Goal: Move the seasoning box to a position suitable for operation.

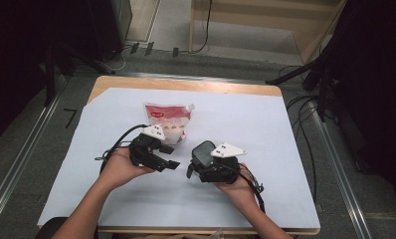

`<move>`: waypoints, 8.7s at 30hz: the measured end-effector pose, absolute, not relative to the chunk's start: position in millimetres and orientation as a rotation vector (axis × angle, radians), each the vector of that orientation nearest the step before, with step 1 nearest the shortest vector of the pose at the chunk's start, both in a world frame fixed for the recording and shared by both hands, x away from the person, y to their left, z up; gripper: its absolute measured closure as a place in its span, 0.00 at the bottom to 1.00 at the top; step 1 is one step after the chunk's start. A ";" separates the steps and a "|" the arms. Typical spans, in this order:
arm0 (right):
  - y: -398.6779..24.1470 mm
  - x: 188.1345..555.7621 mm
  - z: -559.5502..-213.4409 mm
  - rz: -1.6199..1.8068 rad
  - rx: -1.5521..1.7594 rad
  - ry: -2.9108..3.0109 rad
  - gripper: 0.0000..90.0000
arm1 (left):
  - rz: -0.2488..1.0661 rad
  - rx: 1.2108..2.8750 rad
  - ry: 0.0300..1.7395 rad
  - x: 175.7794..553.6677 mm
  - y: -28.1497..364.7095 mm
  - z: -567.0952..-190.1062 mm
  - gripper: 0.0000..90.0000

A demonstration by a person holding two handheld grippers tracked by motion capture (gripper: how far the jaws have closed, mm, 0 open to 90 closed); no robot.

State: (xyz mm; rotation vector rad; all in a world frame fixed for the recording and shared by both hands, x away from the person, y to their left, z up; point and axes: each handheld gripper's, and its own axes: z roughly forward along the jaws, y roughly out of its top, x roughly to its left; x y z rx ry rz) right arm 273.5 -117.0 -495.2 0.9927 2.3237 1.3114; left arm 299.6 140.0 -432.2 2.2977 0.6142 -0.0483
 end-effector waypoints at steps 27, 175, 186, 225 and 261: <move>-130.7 267.4 -489.9 1.293 1.022 2.465 0.12 | -0.029 2.283 0.593 297.4 137.9 -433.1 0.46; -150.5 225.5 -476.9 1.303 1.098 2.571 1.00 | -0.070 2.236 0.525 291.8 110.9 -427.1 0.43; -160.3 229.4 -475.1 1.290 1.138 2.549 1.00 | -0.081 2.226 0.521 290.6 109.9 -426.7 0.43; -222.2 265.9 -469.3 1.196 1.326 2.375 1.00 | -0.011 2.271 0.493 296.3 87.2 -439.8 0.35; -237.7 301.2 -471.1 1.228 1.336 2.374 1.00 | -0.097 2.354 0.386 336.5 26.4 -459.7 0.18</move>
